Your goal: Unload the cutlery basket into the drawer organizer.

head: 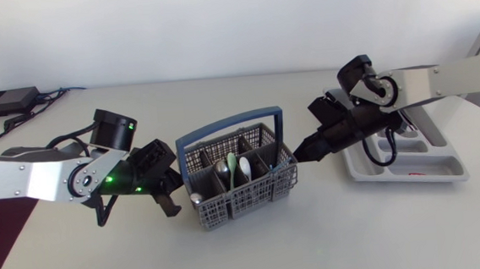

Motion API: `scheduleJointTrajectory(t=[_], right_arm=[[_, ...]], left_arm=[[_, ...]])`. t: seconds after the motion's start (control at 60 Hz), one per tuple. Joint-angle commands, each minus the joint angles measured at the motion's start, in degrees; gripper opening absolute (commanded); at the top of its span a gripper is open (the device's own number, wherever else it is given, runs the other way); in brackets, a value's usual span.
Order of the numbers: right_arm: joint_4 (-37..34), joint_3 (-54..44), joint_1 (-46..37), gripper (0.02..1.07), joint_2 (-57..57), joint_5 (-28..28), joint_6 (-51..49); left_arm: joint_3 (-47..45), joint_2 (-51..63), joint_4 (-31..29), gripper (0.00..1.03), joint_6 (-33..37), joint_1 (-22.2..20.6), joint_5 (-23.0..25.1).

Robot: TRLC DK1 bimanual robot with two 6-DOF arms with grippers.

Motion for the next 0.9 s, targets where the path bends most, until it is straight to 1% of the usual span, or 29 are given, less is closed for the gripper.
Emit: scheduleJointTrajectory(t=[0.0,0.117,0.35,0.517,0.55,0.567,0.617,0.65,0.7,0.767,0.85,0.883], right_arm=[[0.69,-4.19,0.51,0.14,-2.67,-1.47,-1.2],[1.92,-7.0,0.33,0.14,-4.78,-1.12,-0.94],[4.64,-8.05,1.12,0.14,-5.31,0.02,1.7],[7.55,-8.14,3.41,0.15,-5.57,5.3,3.54],[7.9,-8.32,3.41,0.15,-5.84,5.82,3.81],[8.07,-8.67,2.79,0.15,-6.45,6.35,3.81],[8.16,-9.02,1.39,0.16,-7.07,6.35,3.81],[8.16,-9.28,0.42,0.19,-7.42,6.35,3.81],[8.16,-9.72,-0.99,0.29,-8.21,6.35,3.63],[7.63,-9.99,-2.39,0.4,-9.26,6.35,3.28],[7.28,-10.51,-3.45,0.54,-11.28,6.35,3.1],[7.11,-10.6,-3.71,0.58,-12.08,6.35,3.19]], left_arm=[[4.61,2.63,1.96,0.1,-0.25,-1.03,0.99],[7.51,5.01,2.13,0.1,-0.51,-1.03,0.99],[12.87,9.22,2.13,0.1,-0.6,-0.95,1.17],[14.01,10.01,1.61,0.1,-1.39,-0.24,1.17],[14.01,9.58,0.82,0.1,-1.66,0.11,1.17],[14.19,8.52,-0.85,0.1,-2.27,0.99,1.17],[14.45,7.2,-3.32,0.11,-2.98,2.04,1.17],[14.8,6.24,-5.16,0.11,-3.59,2.83,1.17],[15.42,3.86,-9.56,0.15,-4.21,3.97,1.35],[16.21,0.26,-14.04,0.16,-6.58,5.03,2.05],[17.35,-4.75,-20.01,0.17,-9.57,5.38,2.31],[17.97,-6.42,-22.3,0.17,-11.24,5.38,2.31]])
